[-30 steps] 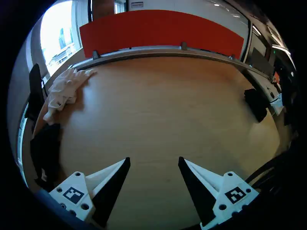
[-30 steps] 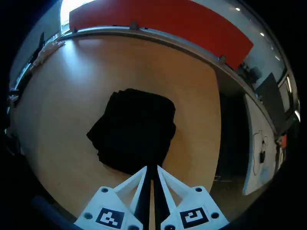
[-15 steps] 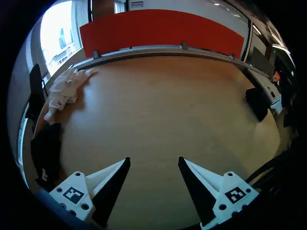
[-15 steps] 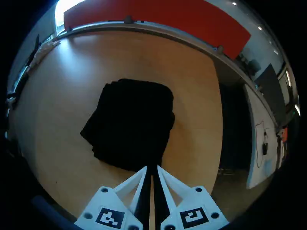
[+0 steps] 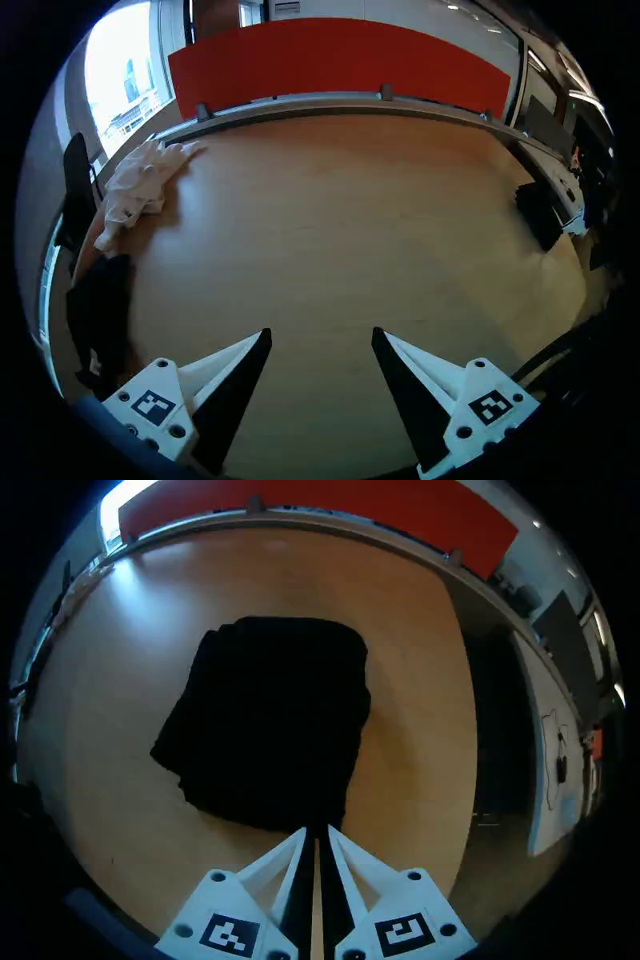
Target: Fold towel
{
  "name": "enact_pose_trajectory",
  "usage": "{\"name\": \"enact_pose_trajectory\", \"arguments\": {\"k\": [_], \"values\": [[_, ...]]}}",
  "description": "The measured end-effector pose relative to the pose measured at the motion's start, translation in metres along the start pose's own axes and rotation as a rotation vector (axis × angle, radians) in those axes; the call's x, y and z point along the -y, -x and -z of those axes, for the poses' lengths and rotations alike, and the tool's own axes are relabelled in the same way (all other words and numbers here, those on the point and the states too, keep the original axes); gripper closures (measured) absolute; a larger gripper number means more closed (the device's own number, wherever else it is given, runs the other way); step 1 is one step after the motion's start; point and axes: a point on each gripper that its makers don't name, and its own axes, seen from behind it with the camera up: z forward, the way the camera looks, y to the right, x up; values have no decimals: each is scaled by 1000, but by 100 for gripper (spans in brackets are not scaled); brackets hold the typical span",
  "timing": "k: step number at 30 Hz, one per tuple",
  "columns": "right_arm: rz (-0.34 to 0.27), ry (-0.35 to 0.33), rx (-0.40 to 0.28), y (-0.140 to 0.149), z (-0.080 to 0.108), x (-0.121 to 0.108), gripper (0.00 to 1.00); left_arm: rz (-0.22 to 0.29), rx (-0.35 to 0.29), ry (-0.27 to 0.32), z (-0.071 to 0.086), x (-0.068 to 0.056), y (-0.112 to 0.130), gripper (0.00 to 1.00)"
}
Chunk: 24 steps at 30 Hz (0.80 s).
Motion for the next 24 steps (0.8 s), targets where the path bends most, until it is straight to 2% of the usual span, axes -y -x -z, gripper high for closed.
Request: {"name": "enact_pose_trajectory", "arguments": {"k": [12,24], "values": [[-14,-3,18,5,-10,2,96,2,6,-8,2,2,4,7],[-14,5,9,5,-8,1,95,1,4,-6,1,0,2,7]]}}
